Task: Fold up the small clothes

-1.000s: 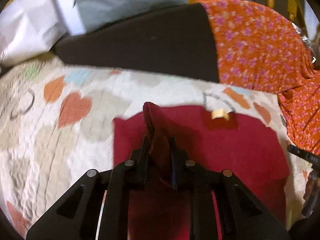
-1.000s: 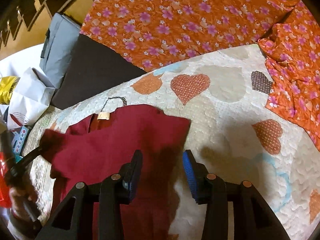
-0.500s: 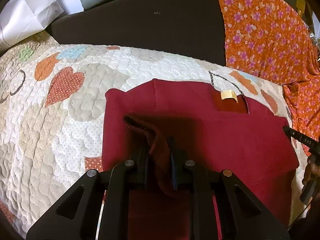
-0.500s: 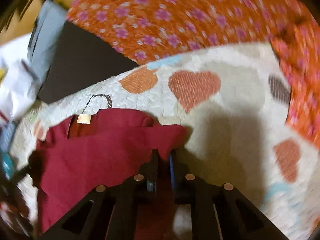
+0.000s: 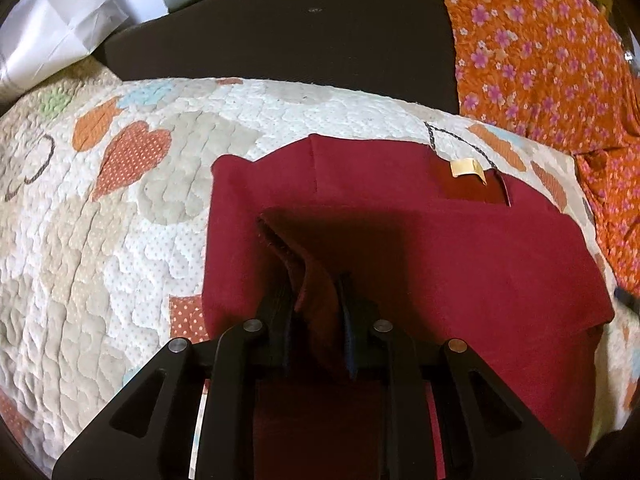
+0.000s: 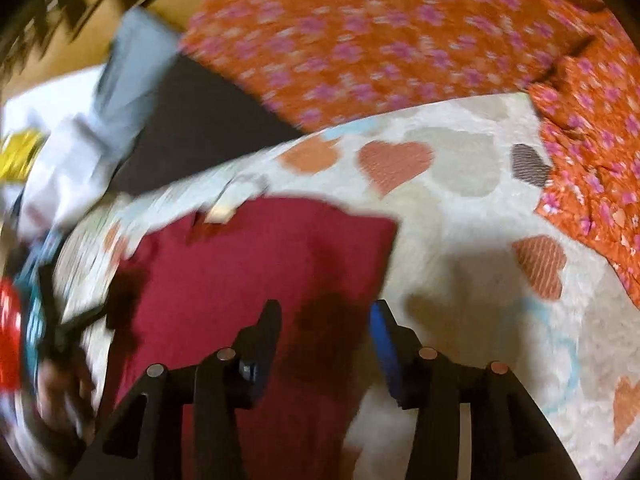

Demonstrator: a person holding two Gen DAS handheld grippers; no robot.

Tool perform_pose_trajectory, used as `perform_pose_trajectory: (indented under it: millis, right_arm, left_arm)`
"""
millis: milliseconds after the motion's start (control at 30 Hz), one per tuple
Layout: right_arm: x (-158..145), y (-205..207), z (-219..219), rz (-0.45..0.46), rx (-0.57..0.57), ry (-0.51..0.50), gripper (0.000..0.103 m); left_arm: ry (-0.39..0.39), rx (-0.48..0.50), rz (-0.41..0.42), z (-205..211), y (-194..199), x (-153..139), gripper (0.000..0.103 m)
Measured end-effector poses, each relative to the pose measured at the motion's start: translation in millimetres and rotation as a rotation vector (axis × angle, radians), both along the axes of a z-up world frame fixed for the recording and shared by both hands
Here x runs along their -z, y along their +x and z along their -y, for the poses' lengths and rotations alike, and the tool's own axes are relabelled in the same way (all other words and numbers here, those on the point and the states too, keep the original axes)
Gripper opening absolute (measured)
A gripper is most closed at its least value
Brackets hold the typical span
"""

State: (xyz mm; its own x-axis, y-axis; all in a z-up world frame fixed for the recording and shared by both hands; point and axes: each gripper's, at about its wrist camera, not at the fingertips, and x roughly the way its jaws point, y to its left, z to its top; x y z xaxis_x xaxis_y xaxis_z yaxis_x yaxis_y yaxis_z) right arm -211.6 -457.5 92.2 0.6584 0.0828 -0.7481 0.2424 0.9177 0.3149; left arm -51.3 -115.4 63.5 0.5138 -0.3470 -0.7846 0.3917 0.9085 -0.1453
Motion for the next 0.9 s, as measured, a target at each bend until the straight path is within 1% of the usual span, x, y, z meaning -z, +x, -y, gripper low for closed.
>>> perform_pose_trajectory:
  millis: [100,200,233,333,400,467,500,533,567,600,633,667,700,733,800,900]
  right_arm:
    - [12,-1,-23,-0.045,-0.069,-0.053,0.045]
    - [26,4,-30,-0.090,-0.085,-0.104,0.043]
    - [28,7,-29,-0.093,-0.075,-0.125,0.032]
    - [33,7,-21,-0.131,-0.003,-0.231,0.015]
    - [44,5,-14,-0.164,0.031,-0.273,0.015]
    - [55,2,0,-0.195,0.084,-0.224,0.015]
    - [53,-5,6,-0.179,0.106,-0.164,0.015]
    - [48,-12,11,-0.156,0.119,-0.104,0.015]
    - [41,-21,14,-0.130,0.133,-0.035,0.015]
    - [31,-32,15,-0.105,0.139,0.014,0.015]
    - [23,-42,11,-0.090,0.130,0.030,0.021]
    - [16,-48,5,-0.081,0.116,0.035,0.027]
    - [8,-58,-3,-0.075,0.090,0.036,0.042]
    - [4,-64,-12,-0.076,0.069,0.035,0.049]
    - [-3,-78,-36,-0.088,0.006,0.045,0.049]
    - [-4,-103,-63,-0.139,-0.070,0.076,0.049]
  left_arm:
    - [-0.003,-0.009,0.005,-5,-4,-3,0.020]
    - [-0.006,-0.010,0.005,-10,-9,-4,0.021]
    - [-0.001,-0.014,0.002,-12,-11,-3,0.022]
    - [0.003,-0.023,-0.013,-19,-16,-1,0.022]
    - [-0.012,-0.037,-0.034,-25,-20,0,0.022]
    - [-0.034,-0.050,-0.060,-34,-30,-3,0.022]
    - [-0.046,-0.046,-0.069,-38,-37,-6,0.022]
    - [-0.054,-0.042,-0.074,-41,-43,-8,0.026]
    - [-0.067,-0.032,-0.083,-47,-53,-11,0.033]
    - [-0.076,-0.027,-0.093,-50,-59,-13,0.036]
    - [-0.090,-0.024,-0.110,-55,-68,-14,0.042]
    - [-0.103,-0.025,-0.125,-60,-76,-15,0.045]
    - [-0.116,-0.023,-0.143,-66,-86,-16,0.046]
    - [-0.119,-0.017,-0.157,-70,-94,-17,0.047]
    - [-0.097,0.008,-0.170,-79,-114,-19,0.047]
    - [-0.040,0.020,-0.164,-92,-141,-18,0.047]
